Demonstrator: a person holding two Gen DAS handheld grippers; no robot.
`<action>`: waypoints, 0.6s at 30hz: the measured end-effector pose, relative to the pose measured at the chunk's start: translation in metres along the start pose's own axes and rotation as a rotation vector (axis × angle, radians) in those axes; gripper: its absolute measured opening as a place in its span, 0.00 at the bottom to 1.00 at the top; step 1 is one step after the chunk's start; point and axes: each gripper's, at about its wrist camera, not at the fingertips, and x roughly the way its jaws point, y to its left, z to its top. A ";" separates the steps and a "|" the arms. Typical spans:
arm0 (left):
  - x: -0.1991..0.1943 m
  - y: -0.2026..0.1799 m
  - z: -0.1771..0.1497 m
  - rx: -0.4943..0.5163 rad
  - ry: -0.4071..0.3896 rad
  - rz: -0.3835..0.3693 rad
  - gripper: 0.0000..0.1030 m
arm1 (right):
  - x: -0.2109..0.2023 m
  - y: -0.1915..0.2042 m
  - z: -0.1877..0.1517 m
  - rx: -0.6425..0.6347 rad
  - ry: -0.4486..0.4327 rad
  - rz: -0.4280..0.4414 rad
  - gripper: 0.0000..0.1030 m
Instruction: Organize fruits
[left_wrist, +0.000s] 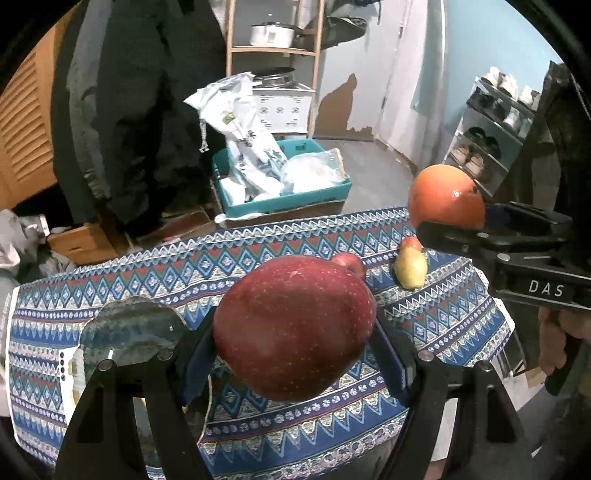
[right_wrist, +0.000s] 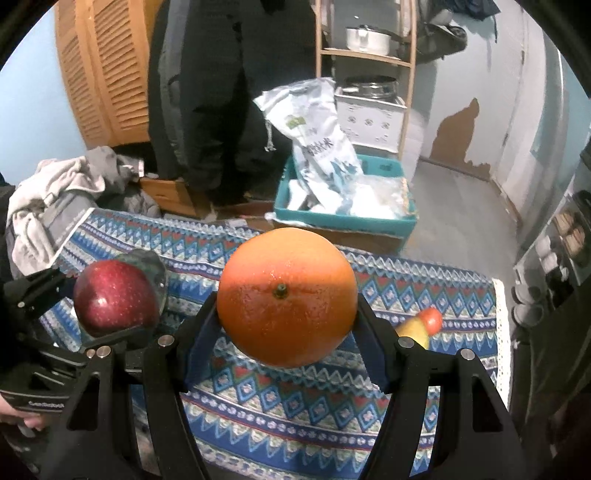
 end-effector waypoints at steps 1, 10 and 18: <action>-0.001 0.004 0.000 -0.006 -0.001 0.002 0.76 | 0.001 0.005 0.002 -0.010 0.000 0.007 0.67; -0.017 0.043 -0.006 -0.069 -0.025 0.042 0.76 | 0.016 0.042 0.017 -0.051 0.005 0.053 0.66; -0.026 0.080 -0.012 -0.134 -0.034 0.071 0.76 | 0.026 0.077 0.032 -0.087 0.002 0.086 0.66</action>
